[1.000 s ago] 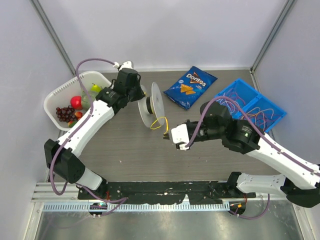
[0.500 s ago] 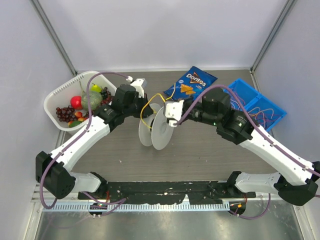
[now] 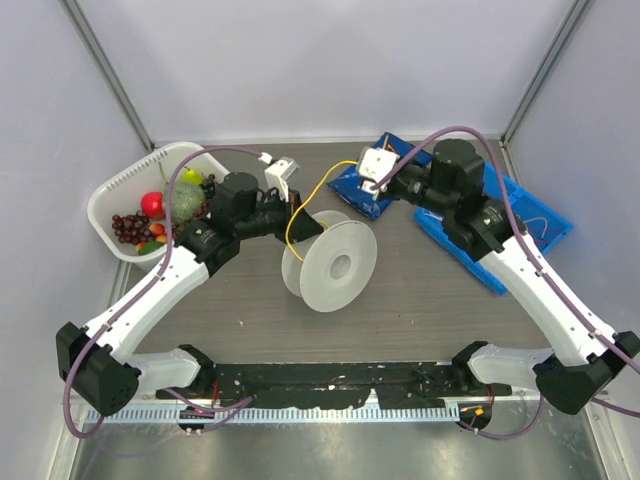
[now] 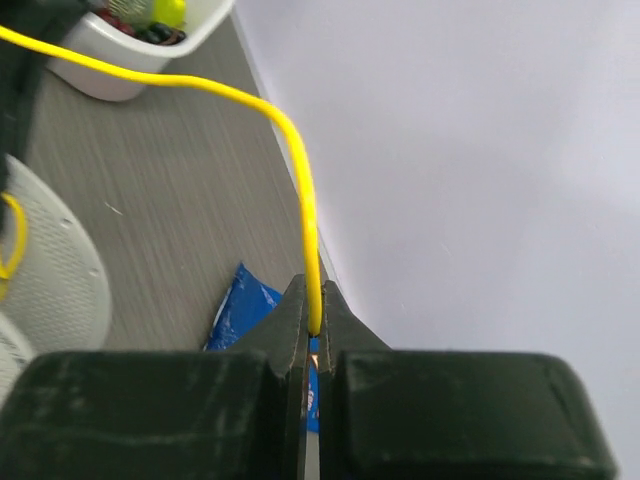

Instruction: Wrap the cables

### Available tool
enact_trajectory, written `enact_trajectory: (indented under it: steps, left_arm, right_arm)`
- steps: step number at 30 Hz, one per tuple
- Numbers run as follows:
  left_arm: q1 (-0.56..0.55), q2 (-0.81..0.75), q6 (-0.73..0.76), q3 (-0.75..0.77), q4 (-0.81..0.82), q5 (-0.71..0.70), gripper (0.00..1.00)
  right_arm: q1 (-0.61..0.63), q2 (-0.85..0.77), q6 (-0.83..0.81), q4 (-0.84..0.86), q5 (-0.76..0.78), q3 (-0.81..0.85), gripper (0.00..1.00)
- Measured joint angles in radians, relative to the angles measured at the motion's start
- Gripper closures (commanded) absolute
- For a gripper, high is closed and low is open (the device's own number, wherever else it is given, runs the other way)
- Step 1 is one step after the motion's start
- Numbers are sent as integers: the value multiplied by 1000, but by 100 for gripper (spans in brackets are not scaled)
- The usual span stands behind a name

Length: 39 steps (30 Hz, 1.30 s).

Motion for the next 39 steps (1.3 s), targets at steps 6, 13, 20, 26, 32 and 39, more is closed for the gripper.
enact_trajectory:
  steps: [6,13,20,26,32,39]
  left_arm:
    - [21,-26,-39,0,13,42,100]
    - [33,2,-84,-5,24,83,100]
    - [61,-1,-143,-27,117,216,100]
    - [169,-32,-263,-30,253,306,100]
    - [322,-48,-428,-8,424,344,100]
    - [486,-36,-641,56,613,339,100]
  right_arm:
    - [-115,-18,60,67,-82,-26,99]
    - [-136,-88,97,127,-188,-66,99]
    - [-199,-55,92,130,-192,-66,99]
    - [-360,14,138,106,-232,-84,99]
    - [-486,47,205,66,-291,-92,99]
    - [-561,61,232,31,-336,-153,99]
